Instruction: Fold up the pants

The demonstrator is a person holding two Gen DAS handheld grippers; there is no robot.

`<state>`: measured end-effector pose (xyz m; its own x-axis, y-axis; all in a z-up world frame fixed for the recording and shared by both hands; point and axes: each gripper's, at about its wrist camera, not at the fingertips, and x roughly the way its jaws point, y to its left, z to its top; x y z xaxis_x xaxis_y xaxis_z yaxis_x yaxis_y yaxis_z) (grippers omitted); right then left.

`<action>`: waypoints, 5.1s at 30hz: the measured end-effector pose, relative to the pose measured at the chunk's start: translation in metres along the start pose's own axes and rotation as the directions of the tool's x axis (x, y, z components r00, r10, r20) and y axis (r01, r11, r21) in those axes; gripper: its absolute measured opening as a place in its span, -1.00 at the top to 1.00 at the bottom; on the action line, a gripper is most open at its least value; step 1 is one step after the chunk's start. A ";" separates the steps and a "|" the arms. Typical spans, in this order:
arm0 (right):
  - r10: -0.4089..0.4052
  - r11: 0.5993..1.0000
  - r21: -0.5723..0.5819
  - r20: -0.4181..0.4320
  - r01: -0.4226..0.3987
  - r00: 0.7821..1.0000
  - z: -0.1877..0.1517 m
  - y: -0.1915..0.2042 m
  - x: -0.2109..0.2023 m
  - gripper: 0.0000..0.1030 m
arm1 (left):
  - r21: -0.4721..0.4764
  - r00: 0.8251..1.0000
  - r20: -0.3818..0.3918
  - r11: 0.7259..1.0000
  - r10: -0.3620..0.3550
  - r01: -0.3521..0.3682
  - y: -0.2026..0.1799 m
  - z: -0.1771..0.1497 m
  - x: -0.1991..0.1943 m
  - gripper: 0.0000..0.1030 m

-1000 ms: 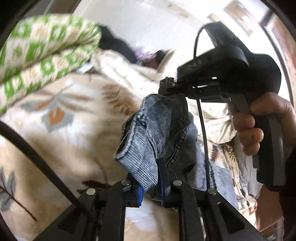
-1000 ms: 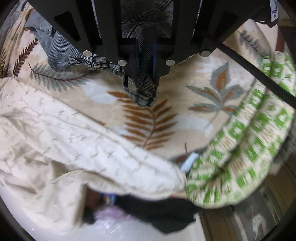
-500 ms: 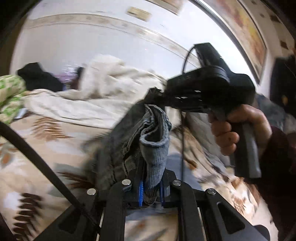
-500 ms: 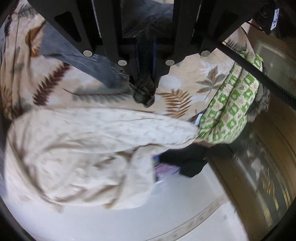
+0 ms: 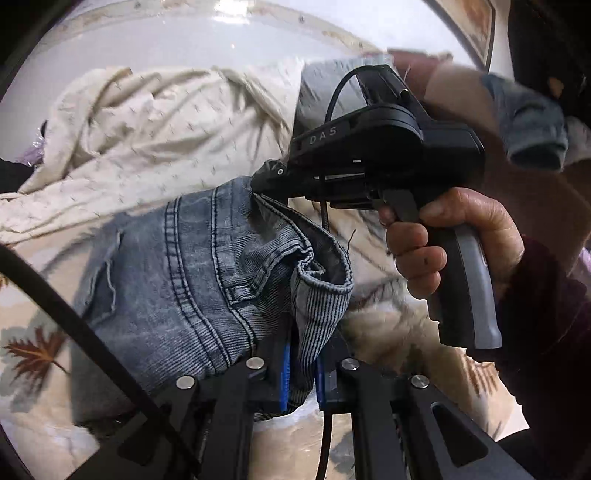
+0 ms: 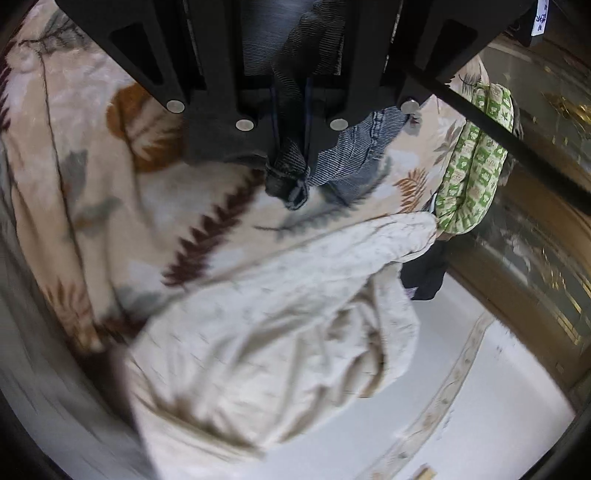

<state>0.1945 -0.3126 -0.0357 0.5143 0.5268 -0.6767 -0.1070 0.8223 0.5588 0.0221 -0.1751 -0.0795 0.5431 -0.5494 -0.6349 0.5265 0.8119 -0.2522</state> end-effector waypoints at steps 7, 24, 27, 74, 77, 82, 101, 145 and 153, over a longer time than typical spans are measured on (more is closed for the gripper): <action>0.020 0.998 0.063 -0.045 -0.017 0.999 -0.009 -0.046 0.020 0.81 | 0.036 0.996 -0.058 0.997 0.074 -0.072 -0.014 -0.008 0.033 0.80; -0.055 0.984 0.174 0.147 0.029 0.988 -0.033 -0.063 -0.062 0.23 | 0.060 0.999 -0.048 0.998 0.019 -0.016 -0.024 0.004 -0.017 -0.35; -0.079 0.986 0.163 0.211 0.045 0.974 -0.045 -0.047 -0.089 0.21 | 0.056 0.999 -0.032 0.998 0.012 -0.010 -0.022 -0.001 -0.042 -0.36; -0.060 0.994 -0.095 -0.158 0.045 0.986 -0.127 0.018 0.006 0.21 | -0.081 0.906 -0.183 0.912 0.383 -0.402 0.169 0.104 0.088 -0.56; -0.025 0.998 -0.061 -0.188 0.014 0.982 -0.137 0.008 0.000 0.22 | -0.067 0.891 -0.184 0.899 0.415 -0.433 0.173 0.103 0.096 -0.57; -0.028 0.997 -0.075 -0.206 0.013 0.978 -0.148 0.005 -0.007 0.22 | -0.090 0.878 -0.188 0.882 0.441 -0.462 0.181 0.106 0.102 -0.59; -0.185 0.975 -0.111 0.070 0.192 0.980 -0.068 0.053 0.012 0.12 | -0.052 0.927 -0.036 0.926 0.373 -0.374 0.132 0.036 -0.008 -0.55; -0.400 0.905 -0.186 -0.076 0.381 0.913 -0.152 0.074 0.018 0.06 | 0.015 0.942 -0.130 0.950 0.311 -0.311 0.116 -0.019 -0.017 -0.60; -0.425 0.892 -0.203 -0.072 0.404 0.902 -0.157 0.074 0.025 0.03 | -0.016 0.942 -0.144 0.952 0.302 -0.307 0.127 -0.023 -0.008 -0.75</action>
<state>0.0656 -0.2048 -0.0866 0.4479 0.1409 -0.8829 -0.0598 0.9900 0.1277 0.0698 -0.0630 -0.1230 0.5762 -0.2444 -0.7799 0.3240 0.9444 -0.0565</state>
